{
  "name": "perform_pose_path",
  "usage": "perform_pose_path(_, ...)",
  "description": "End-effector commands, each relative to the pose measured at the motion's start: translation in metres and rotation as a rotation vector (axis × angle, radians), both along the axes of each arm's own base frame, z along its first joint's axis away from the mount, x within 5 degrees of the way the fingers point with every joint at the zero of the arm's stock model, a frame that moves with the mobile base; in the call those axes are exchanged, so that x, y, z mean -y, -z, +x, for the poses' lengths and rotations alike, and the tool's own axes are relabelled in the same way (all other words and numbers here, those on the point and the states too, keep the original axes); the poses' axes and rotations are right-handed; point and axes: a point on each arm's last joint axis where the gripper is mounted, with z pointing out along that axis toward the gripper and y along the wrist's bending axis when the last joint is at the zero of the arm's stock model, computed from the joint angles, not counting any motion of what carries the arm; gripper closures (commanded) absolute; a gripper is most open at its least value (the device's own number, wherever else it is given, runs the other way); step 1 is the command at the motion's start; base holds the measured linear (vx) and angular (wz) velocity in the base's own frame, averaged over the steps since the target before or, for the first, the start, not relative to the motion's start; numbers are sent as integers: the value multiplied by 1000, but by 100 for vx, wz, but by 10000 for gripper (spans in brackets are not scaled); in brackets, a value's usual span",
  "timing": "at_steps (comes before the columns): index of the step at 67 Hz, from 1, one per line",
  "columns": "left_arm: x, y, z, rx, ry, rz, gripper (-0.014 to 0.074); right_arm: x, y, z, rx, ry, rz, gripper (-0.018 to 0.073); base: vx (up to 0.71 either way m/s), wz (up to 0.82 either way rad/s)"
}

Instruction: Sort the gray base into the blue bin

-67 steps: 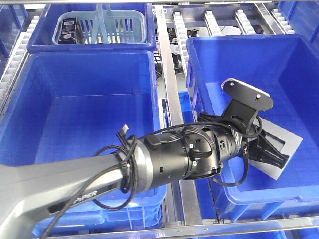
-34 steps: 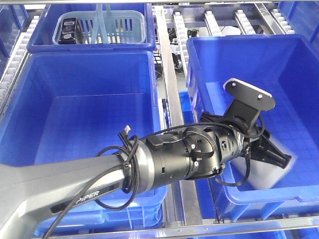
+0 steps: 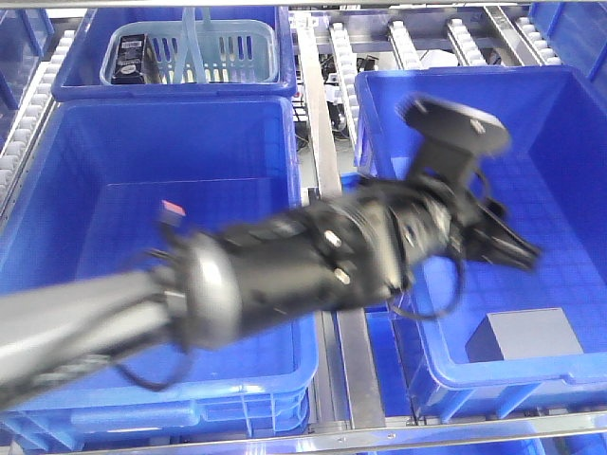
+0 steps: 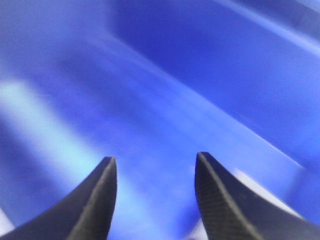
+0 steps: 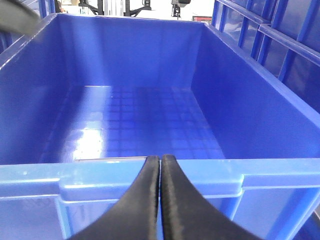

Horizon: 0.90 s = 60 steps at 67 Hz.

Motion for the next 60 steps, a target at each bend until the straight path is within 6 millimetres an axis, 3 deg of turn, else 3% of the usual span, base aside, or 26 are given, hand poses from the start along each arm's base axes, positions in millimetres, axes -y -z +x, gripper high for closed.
perform_pose_path(1,-23,-49,-11,74,-35,30,264,-1,-3,0,75,-7,-20,568,0,0)
perform_pose_path(8,-34,-48,-17,39,-60,175,326,-1,-3,0,75,-7,-20,568,0,0)
perform_pose_path(18,-39,-45,-29,29,-3,321,491,-1,-3,0,75,-7,-20,568,0,0)
perform_pose_path(24,-41,-51,-39,36,27,324,607,-1,-3,0,75,-7,-20,568,0,0)
perform_pose_path(40,-61,-71,-80,72,121,287,603,-1,-3,0,75,-7,-20,568,0,0)
perform_pose_path(60,-123,-91,-143,95,260,106,603,-1,-3,0,75,-7,-20,568,0,0)
